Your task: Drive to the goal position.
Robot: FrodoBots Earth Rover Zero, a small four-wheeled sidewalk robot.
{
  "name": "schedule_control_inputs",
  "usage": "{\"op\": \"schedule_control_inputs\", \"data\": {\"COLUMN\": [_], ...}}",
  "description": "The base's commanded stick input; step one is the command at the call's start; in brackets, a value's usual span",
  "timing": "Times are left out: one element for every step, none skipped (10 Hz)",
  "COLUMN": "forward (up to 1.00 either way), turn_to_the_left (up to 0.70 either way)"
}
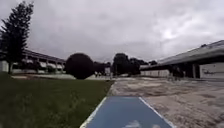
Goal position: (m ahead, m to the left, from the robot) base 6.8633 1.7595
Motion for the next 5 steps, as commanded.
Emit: {"op": "schedule_control_inputs", "data": {"forward": [0.50, 0.50, 0.50, 0.50, 0.50], "turn_to_the_left": [0.00, 0.00, 0.00, 0.00, 0.00]}}
